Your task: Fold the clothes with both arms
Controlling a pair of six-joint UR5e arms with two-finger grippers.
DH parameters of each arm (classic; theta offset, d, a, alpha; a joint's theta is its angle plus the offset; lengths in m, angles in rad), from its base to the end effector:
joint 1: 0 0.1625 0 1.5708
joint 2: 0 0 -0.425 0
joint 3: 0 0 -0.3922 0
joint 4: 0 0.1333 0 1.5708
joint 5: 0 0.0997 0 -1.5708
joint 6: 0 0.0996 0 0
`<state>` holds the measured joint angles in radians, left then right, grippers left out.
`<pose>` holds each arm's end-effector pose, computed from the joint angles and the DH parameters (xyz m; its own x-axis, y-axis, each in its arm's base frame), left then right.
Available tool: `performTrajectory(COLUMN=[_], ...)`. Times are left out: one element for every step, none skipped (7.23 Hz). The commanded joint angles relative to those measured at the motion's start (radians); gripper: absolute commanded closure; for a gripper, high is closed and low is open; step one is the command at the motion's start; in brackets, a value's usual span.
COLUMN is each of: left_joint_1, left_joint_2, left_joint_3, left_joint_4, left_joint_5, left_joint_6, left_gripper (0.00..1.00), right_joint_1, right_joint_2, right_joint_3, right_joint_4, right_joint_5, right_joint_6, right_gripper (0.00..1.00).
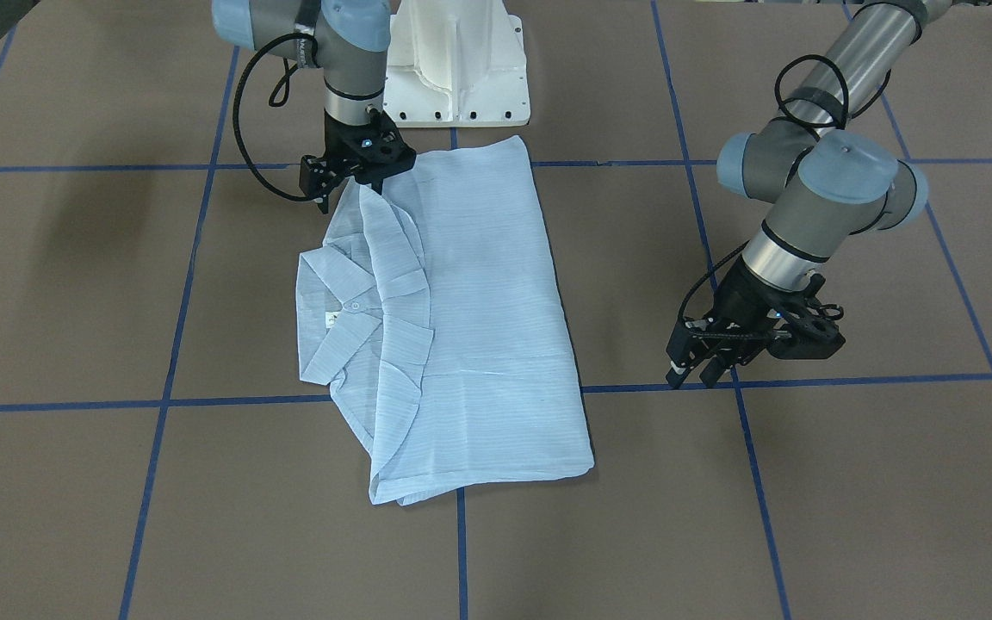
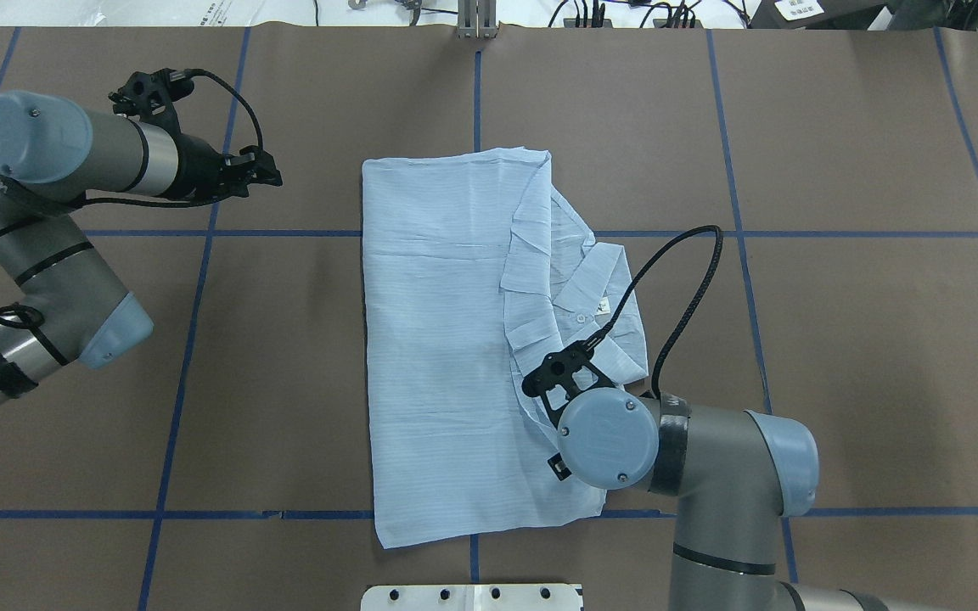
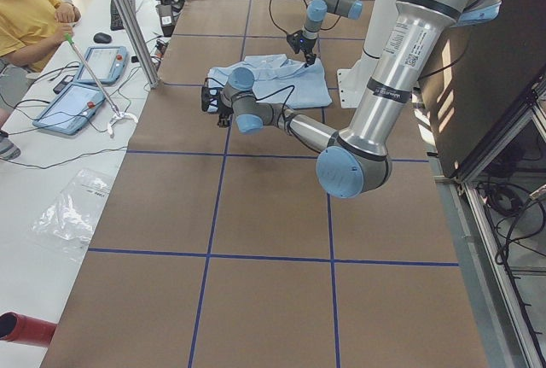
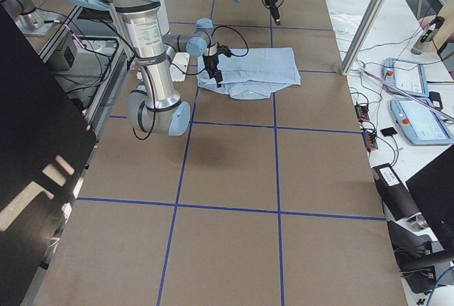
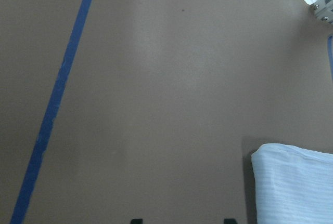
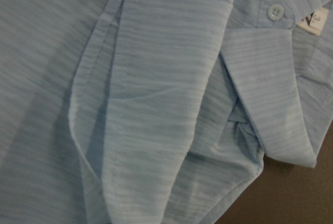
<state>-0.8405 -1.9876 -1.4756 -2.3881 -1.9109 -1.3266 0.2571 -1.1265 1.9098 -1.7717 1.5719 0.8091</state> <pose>0.3732 -0.5668 0.3759 0.3919 -0.0960 -0.9150 0.4179 0.9046 0.0841 -0.5451 -0.2810 0.2978 0.7596 -0.5139 0.3987 0.3738 0.8465 0.3789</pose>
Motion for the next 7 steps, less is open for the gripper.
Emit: performTrajectory(left_joint_1=[-0.002,-0.002,-0.002,-0.003,-0.005,-0.005,-0.005], left_joint_2=[0.0,0.001,0.001,0.001,0.001,0.001,0.003], left_joint_3=[-0.02,-0.035,-0.046,-0.049,-0.055,-0.055,-0.057], left_joint_4=[0.001,0.009,0.013,0.014,0.015,0.015,0.015], left_joint_5=[0.0,-0.002,-0.002,0.0,0.0,-0.002,-0.002], left_joint_6=[0.0,-0.002,-0.002,-0.003,-0.003,-0.003,-0.003], left_gripper=[0.39,0.39,0.39,0.39,0.39,0.39,0.39], right_joint_1=[0.03,0.03,0.031,0.03,0.022,0.025,0.034], right_joint_2=[-0.137,-0.198,-0.246,-0.268,-0.253,-0.198,-0.12], right_joint_3=[0.11,0.144,0.173,0.208,0.204,0.183,0.116], right_joint_4=[0.0,0.0,0.0,0.0,0.0,0.0,0.0], right_joint_5=[0.064,0.068,0.068,0.068,0.069,0.068,0.066], right_joint_6=[-0.007,-0.005,-0.004,0.008,0.037,0.073,0.085], right_gripper=[0.0,0.0,0.0,0.0,0.0,0.0,0.0])
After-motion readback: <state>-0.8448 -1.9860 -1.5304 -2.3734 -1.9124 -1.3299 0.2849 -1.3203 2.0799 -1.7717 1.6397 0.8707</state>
